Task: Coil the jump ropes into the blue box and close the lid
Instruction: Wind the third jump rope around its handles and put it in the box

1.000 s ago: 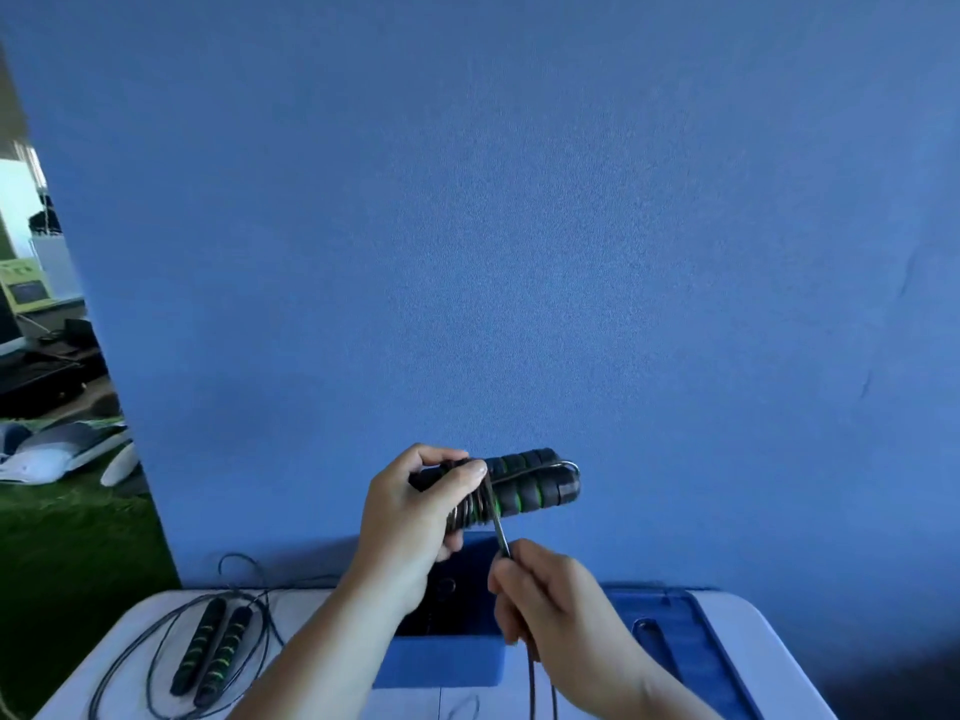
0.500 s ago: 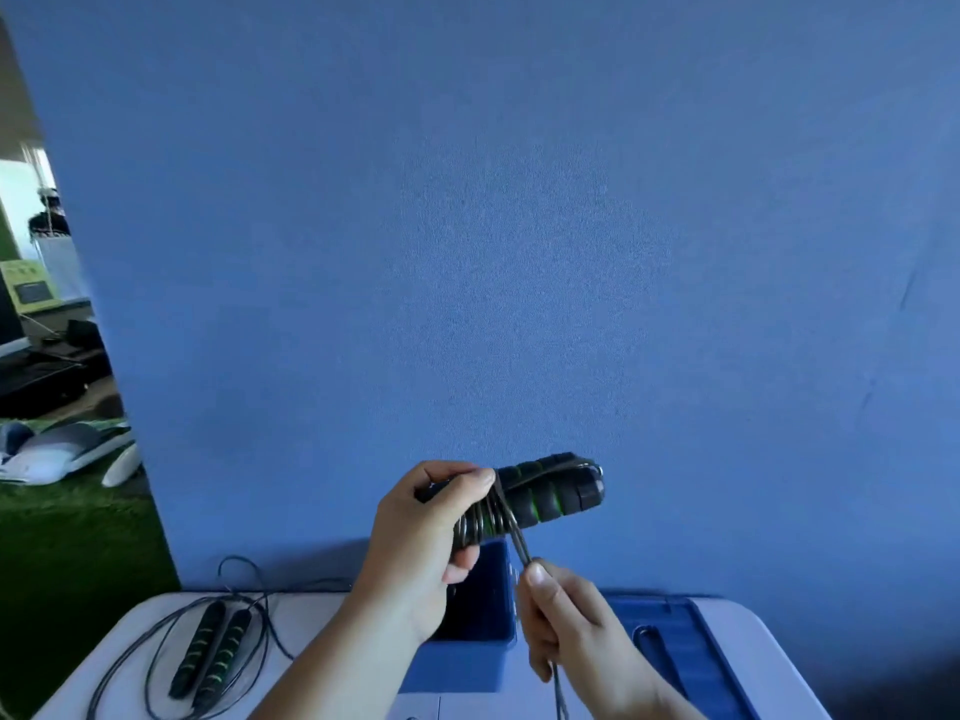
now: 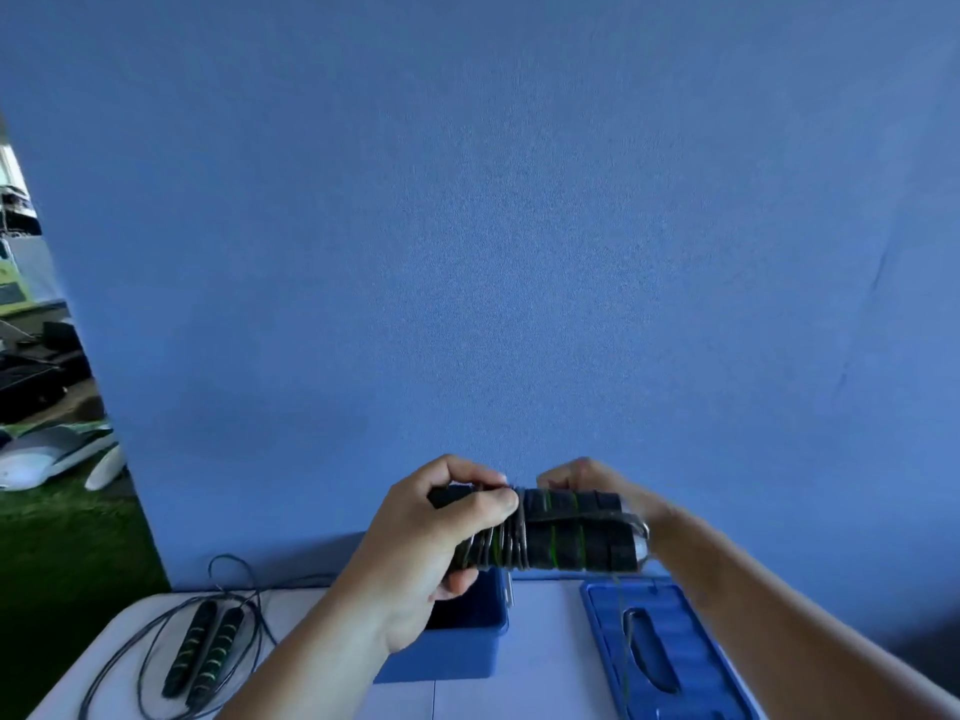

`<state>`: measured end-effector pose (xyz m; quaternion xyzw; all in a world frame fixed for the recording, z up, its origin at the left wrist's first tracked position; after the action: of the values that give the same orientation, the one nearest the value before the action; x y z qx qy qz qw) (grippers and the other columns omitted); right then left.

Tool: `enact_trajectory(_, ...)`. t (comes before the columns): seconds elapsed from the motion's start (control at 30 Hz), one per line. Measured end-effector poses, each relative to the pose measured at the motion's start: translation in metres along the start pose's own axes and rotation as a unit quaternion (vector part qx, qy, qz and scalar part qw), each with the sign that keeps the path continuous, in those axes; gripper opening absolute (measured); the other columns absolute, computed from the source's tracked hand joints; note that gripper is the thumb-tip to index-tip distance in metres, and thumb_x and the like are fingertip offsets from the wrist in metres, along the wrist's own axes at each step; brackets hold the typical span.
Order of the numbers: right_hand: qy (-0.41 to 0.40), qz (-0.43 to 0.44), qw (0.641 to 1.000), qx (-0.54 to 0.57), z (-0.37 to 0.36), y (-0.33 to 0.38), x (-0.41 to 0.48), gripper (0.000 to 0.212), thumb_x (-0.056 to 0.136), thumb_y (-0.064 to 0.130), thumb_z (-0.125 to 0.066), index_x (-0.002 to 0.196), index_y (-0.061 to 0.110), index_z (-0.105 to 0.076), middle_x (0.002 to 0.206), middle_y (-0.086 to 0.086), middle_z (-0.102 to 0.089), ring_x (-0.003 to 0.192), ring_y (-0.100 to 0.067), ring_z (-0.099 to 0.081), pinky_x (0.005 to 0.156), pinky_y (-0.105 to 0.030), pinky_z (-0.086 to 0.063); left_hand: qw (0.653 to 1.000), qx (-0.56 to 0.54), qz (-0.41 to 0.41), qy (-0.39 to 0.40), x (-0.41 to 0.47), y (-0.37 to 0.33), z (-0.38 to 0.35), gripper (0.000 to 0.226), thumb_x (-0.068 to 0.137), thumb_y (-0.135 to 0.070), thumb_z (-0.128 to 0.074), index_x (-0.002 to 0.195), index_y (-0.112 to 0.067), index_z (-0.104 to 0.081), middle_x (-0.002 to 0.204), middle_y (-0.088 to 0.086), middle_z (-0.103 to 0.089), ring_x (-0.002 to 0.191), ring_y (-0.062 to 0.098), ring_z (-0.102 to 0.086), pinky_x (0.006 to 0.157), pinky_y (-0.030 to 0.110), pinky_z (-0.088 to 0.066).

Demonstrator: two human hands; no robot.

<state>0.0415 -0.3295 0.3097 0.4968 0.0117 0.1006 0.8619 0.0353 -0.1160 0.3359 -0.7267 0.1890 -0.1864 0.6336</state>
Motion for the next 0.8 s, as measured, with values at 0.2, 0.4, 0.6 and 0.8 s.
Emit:
enact_trajectory(0.2,0.022,-0.06,0.987,-0.15,0.019,0.064,0.012,0.038,0.085,0.031,-0.078,0.059,0.016,-0.054,0.048,0.008,-0.037,0.046,-0.006,-0.036,0.047,-0.02,-0.033,0.993,0.118,-0.015,0.024,0.003,0.008,0.009,0.022,0.071,-0.025,-0.087,0.085,-0.023,-0.071,0.068,0.0,-0.058,0.057,0.019,-0.045,0.046,0.023,-0.033)
enact_trajectory(0.4,-0.009,-0.143,0.987,-0.077,0.003,0.086,0.001,0.033,0.097,0.026,-0.056,0.068,0.014,-0.064,0.052,0.005,-0.042,0.045,-0.01,-0.033,0.044,-0.022,-0.03,0.987,0.138,-0.031,-0.079,0.018,0.023,0.031,0.011,0.082,-0.022,-0.082,0.085,-0.024,-0.072,0.064,-0.002,-0.062,0.058,0.021,-0.043,0.048,0.027,-0.035)
enact_trajectory(0.6,-0.04,-0.125,0.991,-0.015,-0.032,0.089,-0.02,0.027,0.093,0.018,-0.051,0.069,0.016,-0.064,0.055,0.001,-0.043,0.045,-0.012,-0.031,0.042,-0.02,-0.024,0.985,0.099,-0.021,-0.141,0.03,0.034,0.042,0.011,0.081,-0.016,-0.082,0.08,-0.02,-0.072,0.059,0.003,-0.057,0.05,0.022,-0.042,0.045,0.024,-0.034)
enact_trajectory(0.8,-0.061,-0.101,0.99,0.077,-0.061,0.064,-0.036,0.03,0.095,0.014,-0.048,0.073,0.017,-0.069,0.057,0.001,-0.047,0.044,-0.011,-0.031,0.044,-0.022,-0.021,0.983,0.056,-0.031,-0.174,0.036,0.033,0.041,0.012,0.081,-0.016,-0.082,0.081,-0.014,-0.07,0.055,-0.002,-0.058,0.046,0.022,-0.041,0.048,0.026,-0.031)
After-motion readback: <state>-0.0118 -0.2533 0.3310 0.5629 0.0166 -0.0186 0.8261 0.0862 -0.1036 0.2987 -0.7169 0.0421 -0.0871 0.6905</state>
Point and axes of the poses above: each hand's wrist, its own x-axis towards the middle knuckle, its own z-axis out of the back of the hand, y = z × x, the point moved 3 cm from there along x, towards the middle knuckle
